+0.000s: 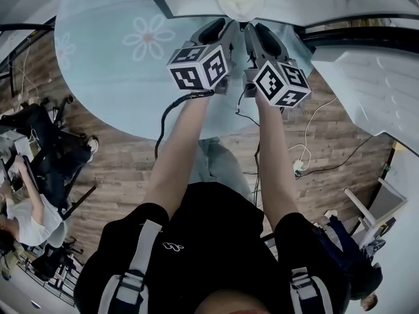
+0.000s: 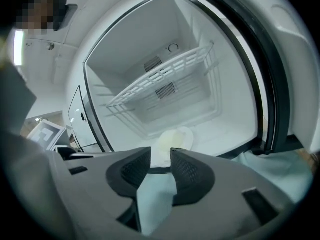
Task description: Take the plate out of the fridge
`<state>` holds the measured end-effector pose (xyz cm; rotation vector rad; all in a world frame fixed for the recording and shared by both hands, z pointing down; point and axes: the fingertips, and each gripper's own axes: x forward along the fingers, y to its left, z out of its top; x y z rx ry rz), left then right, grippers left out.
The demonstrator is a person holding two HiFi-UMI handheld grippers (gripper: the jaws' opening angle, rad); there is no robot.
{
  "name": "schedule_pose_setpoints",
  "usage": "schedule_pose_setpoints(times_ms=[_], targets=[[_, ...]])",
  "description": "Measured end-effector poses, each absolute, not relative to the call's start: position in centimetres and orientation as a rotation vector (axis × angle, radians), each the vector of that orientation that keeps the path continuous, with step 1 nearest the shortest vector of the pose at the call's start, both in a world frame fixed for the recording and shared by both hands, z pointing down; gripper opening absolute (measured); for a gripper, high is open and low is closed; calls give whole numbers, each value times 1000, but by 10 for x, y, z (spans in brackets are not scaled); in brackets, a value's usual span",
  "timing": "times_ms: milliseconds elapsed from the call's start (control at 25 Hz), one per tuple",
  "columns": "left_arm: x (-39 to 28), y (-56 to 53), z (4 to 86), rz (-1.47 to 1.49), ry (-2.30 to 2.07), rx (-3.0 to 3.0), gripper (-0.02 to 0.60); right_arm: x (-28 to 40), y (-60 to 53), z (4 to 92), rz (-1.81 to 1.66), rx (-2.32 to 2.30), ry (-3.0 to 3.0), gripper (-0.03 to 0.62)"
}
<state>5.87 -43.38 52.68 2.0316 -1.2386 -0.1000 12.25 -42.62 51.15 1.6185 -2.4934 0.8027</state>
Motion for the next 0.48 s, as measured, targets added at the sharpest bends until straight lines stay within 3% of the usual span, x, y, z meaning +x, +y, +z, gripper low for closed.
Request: schedule_pose_setpoints(times_ms=[480], targets=[[43,-470,536,-45,-1338,2030,127,144,-466,532,815,1698,-2393,132]])
